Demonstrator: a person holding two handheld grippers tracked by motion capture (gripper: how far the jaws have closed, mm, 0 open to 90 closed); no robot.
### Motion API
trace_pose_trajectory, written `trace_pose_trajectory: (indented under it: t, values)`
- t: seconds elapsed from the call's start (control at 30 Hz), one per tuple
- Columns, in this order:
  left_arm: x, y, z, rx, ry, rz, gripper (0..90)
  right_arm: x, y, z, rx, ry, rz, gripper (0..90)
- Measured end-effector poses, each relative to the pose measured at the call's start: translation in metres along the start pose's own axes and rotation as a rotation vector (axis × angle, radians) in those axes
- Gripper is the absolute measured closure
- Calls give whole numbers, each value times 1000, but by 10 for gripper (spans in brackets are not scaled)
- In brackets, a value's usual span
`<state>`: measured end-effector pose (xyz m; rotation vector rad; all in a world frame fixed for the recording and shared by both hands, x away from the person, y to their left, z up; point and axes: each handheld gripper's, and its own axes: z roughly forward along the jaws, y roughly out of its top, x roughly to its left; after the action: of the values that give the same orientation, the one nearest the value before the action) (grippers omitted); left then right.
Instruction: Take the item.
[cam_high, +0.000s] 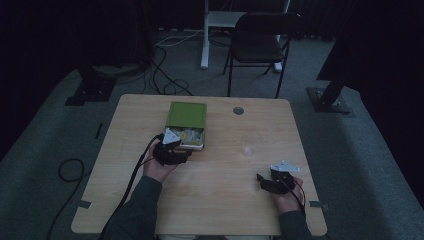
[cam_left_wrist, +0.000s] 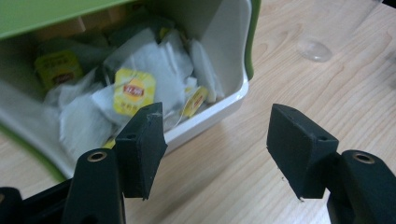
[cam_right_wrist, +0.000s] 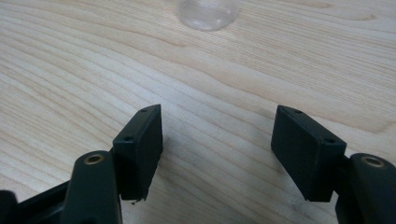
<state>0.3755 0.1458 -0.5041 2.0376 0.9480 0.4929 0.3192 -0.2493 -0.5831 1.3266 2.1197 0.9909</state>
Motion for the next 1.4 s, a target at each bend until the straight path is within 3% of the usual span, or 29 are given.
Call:
trace_pose_trajectory:
  t: [0.23,0.73,1.23,1.4]
  values:
    - [-1,5,13,3,-5,-3,357,0,0,0,0,0,0,336]
    - [12,3,36,48,-11,-37,336,0,0,0,1,1,-2,335]
    - [4,-2,31,91,-21,-17,345,0,0,0,1,1,-2,335]
    - [3,-7,24,81,-44,-37,357,0,0,0,0,2,-2,336]
